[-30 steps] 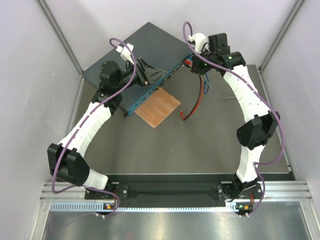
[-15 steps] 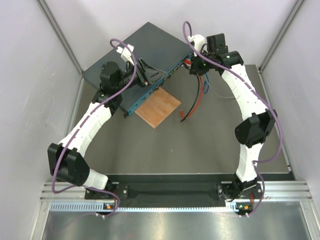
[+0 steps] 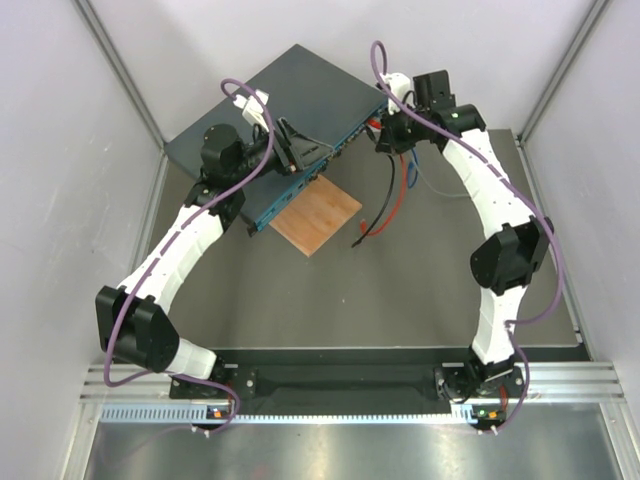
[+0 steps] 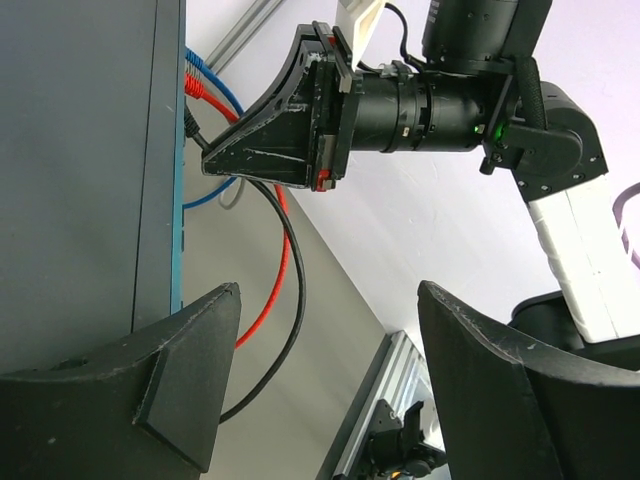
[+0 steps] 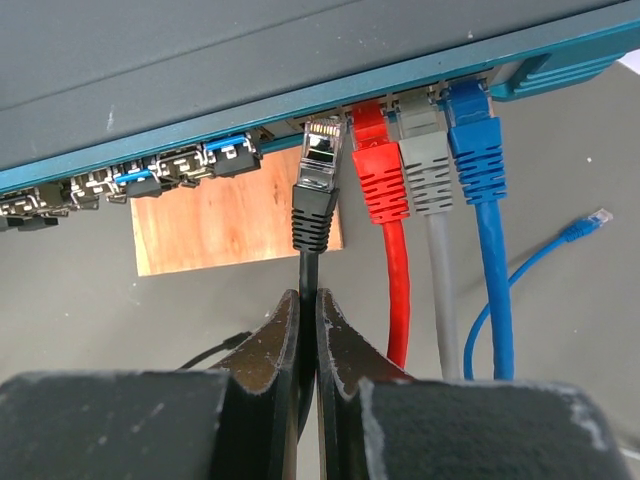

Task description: Insert the plug into the switch port

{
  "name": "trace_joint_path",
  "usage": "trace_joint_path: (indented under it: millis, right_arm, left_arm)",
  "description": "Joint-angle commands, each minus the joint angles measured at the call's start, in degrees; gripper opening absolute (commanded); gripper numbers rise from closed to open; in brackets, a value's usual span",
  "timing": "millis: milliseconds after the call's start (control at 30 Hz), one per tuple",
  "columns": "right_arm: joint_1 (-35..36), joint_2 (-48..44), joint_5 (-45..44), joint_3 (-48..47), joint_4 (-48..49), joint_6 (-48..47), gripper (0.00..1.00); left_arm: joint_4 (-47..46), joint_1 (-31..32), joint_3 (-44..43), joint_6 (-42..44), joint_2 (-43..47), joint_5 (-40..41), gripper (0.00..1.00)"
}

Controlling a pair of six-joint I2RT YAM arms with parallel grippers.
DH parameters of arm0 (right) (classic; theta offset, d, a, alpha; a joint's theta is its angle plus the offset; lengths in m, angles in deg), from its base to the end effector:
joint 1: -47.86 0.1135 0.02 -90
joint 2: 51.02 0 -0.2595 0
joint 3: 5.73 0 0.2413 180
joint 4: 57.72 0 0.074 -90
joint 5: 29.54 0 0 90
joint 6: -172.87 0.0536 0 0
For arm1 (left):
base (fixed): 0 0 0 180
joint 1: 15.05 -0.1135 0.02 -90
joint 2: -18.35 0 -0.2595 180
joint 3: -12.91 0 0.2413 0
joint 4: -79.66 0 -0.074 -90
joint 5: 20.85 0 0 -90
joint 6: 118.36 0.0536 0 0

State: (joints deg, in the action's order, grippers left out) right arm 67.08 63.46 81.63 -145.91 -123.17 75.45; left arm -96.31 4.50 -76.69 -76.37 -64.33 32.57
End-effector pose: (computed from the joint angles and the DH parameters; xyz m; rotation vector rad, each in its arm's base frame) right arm 0.4094 0.1632 0.3750 -0.7113 2.1473 0.5275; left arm 0.3129 -0.1450 0.4059 0.1473 1.7049 -1.3893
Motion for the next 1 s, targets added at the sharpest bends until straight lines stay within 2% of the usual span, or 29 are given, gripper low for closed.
trace_joint_path:
  millis: [0,233,367,567,800,967]
  right_arm:
    - [-0.1,-5.7,2.0,2.3,8.2,-1.3,0.00]
    - [-1.1,-17.9,-0.5,13.8,7.2,-8.2,0.00]
    - [-1.9,-23.4,0.8,18.2,5.4,-12.6,0.00]
    - [-1.1,-28.5,12.7,20.5,0.8,-15.1,0.00]
    - [0.9,-32.1,16.8,24.6,2.2,-15.2,0.00]
    - [3.3,-33.0,16.7,25.6,2.7,-16.2,0.00]
  left_arm:
    - [-3.0,0.0,-0.5,1.8,1.4,-0.6,0.76]
    - [1.2,0.0,-4.8,9.2,1.0,0.3,0.76]
    - [2.3,0.2,-6.4,9.7,-0.1,0.2,0.74]
    - [1.7,3.9,-6.5,7.1,-2.2,-0.6,0.69]
    - [-5.3,6.8,-3.9,-3.6,-4.2,-2.4,0.64]
    - [-7.8,7.8,-2.9,-6.9,-5.1,-2.1,0.61]
